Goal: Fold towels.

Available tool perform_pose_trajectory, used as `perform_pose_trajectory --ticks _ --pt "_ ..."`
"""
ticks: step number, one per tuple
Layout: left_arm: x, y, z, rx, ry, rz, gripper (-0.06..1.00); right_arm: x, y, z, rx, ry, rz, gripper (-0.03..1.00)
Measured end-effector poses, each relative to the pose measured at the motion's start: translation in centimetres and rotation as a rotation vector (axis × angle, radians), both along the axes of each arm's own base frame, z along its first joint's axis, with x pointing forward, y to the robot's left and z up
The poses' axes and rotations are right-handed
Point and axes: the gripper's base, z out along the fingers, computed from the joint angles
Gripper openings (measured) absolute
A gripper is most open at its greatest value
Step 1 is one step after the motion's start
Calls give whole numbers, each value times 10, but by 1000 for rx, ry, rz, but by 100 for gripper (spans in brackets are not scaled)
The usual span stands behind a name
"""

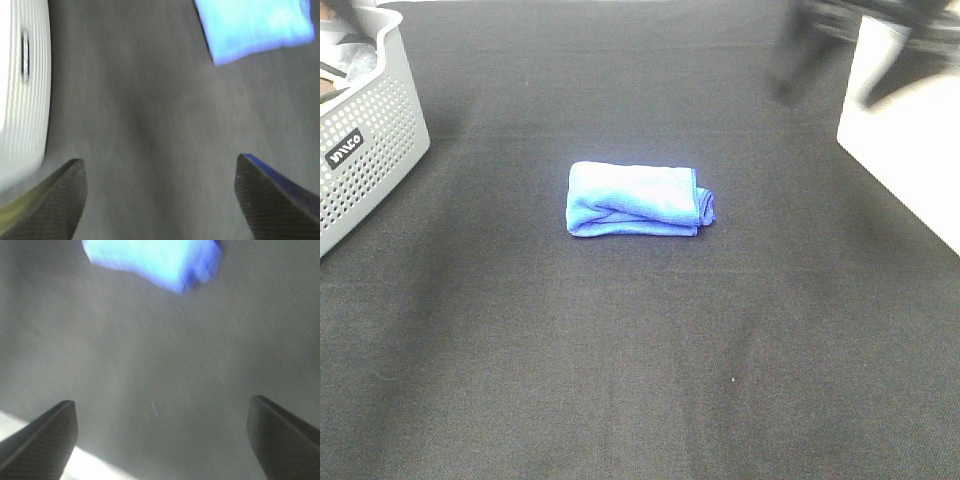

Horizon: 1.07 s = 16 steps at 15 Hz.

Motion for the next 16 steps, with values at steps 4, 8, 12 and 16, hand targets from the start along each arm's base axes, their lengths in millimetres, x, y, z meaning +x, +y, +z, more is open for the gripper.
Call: perform_pose_trajectory --ticks 4,8,12,16 --pt "-100 21 -10 -4 -25 0 77 -84 -22 -4 -49 -5 2 86" --pt "-196 41 -31 -34 -168 0 77 -170 -41 -32 -38 -96 -18 86" --pt "-258 54 -65 -26 -332 -57 77 -227 -60 -49 -84 -271 -25 86" --pt "-281 58 -94 -9 -408 -95 77 -265 -70 -54 -61 -462 -41 86"
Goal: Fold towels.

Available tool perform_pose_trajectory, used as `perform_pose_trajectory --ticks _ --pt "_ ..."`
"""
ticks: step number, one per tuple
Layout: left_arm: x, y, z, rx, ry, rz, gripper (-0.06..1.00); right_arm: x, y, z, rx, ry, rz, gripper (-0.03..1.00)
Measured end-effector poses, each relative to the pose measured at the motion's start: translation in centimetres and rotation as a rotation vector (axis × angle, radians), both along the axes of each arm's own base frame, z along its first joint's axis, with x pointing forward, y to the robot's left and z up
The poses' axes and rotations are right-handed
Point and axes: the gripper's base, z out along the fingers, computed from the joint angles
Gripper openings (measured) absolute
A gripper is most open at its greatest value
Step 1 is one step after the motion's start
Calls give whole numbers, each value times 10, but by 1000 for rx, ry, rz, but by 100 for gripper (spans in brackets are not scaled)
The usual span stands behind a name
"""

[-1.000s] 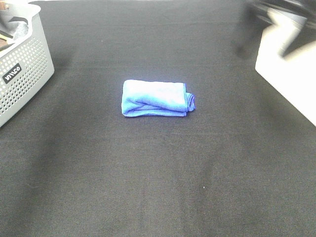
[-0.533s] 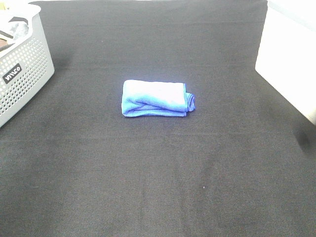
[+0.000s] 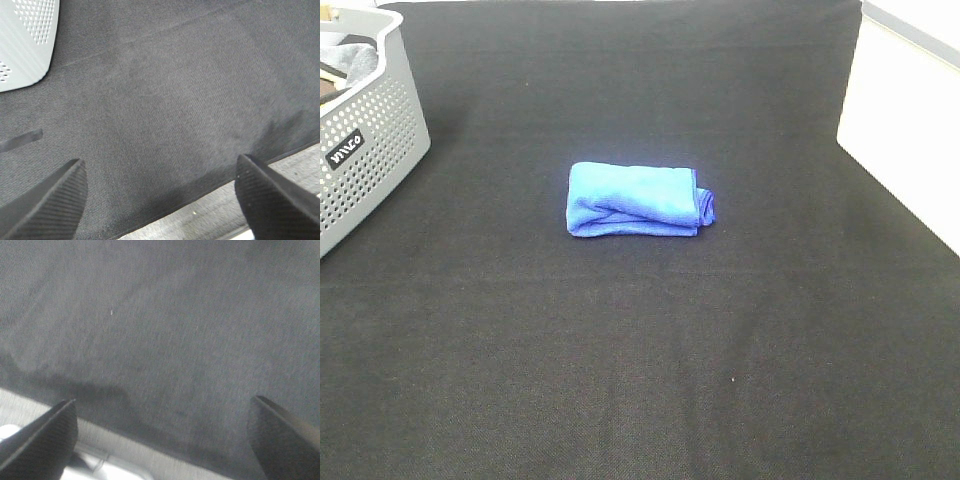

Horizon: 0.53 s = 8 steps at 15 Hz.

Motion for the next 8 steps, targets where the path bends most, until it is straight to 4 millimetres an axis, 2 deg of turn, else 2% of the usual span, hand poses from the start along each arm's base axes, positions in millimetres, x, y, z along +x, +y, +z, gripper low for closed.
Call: perform_pose_trajectory --ticks 5,8 --pt "4 -2 1 6 -88 -34 77 -19 -4 1 31 -144 -2 86" --pt "9 -4 -3 -1 -127 -48 77 -21 -5 1 34 -160 -3 86"
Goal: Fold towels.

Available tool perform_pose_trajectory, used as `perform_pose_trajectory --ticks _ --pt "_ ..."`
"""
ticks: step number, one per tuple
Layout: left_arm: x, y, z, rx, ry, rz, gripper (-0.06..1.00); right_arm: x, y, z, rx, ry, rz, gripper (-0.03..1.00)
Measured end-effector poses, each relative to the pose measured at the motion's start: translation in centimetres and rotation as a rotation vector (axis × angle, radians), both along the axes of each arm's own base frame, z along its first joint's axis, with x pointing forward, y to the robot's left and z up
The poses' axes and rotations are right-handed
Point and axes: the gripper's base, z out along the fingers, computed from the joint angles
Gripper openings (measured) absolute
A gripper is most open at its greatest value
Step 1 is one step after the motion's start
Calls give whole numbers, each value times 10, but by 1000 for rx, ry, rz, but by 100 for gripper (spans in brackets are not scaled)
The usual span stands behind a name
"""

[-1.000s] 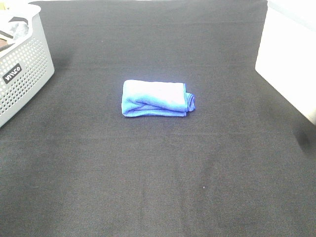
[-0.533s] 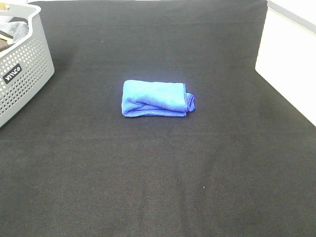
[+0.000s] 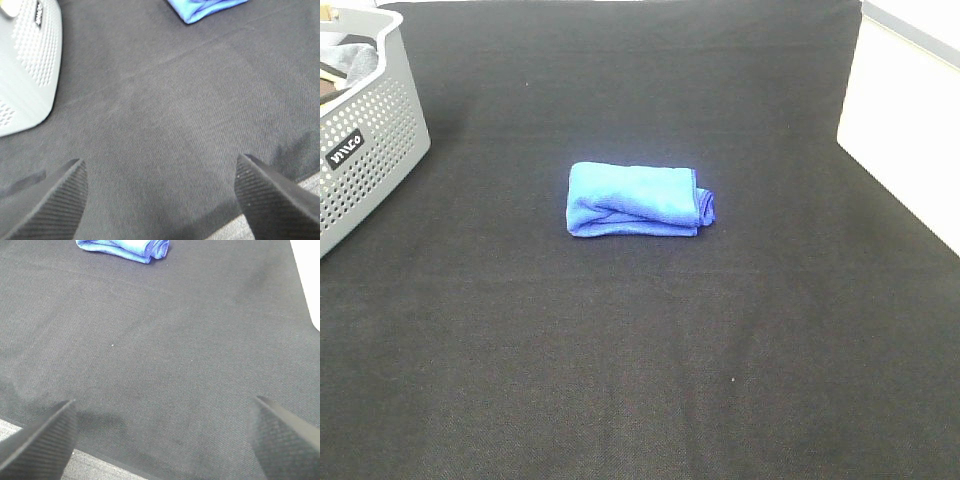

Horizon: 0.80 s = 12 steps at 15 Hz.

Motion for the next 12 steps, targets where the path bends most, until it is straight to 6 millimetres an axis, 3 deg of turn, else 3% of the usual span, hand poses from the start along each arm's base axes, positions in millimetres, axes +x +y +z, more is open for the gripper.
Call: perform_pose_trajectory --ticks 12 --pt "1 -1 0 -6 -8 -5 77 0 0 0 0 -1 0 86"
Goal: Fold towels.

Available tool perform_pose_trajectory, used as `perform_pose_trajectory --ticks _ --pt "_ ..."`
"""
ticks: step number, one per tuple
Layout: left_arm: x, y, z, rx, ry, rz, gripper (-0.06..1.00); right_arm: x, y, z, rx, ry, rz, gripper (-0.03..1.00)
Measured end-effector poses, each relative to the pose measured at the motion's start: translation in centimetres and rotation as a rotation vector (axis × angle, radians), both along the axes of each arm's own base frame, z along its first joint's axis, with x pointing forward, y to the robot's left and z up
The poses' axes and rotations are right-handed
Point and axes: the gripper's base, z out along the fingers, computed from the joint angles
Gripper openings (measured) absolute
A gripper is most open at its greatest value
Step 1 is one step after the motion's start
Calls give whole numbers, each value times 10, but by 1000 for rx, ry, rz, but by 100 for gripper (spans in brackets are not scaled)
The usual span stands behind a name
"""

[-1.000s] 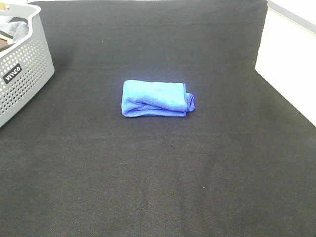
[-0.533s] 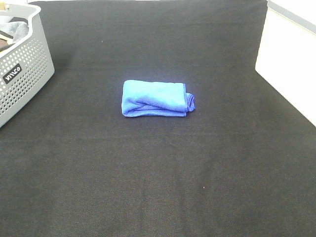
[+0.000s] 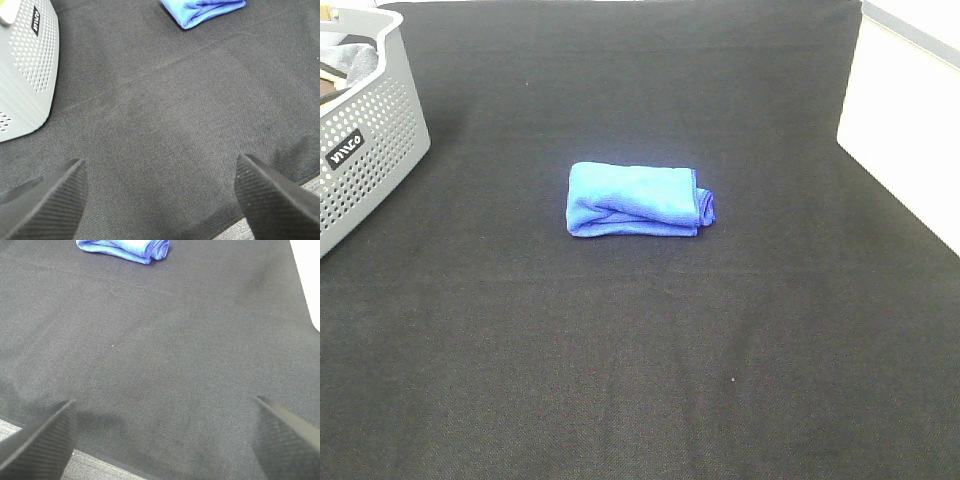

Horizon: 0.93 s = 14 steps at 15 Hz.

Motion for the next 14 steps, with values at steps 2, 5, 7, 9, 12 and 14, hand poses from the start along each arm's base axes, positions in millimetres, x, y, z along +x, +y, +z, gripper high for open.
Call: perform_pose_trajectory --ticks 2,5,7,9,12,14 --pt "-1 1 0 -2 -13 61 77 0 0 0 2 -1 -18 86" --pt "-12 3 1 -11 -88 156 77 -5 -2 1 16 -40 -129 86" --pt "-17 3 1 -16 -125 162 77 -12 -3 1 21 -93 -177 86" --pt "-18 3 1 -16 -127 162 77 -20 -3 2 30 -142 -179 86" --pt "-18 3 1 -16 -127 162 77 -26 -3 2 36 -180 -179 86" --pt "-18 3 1 -16 -127 162 77 -26 -3 2 36 -180 -179 86"
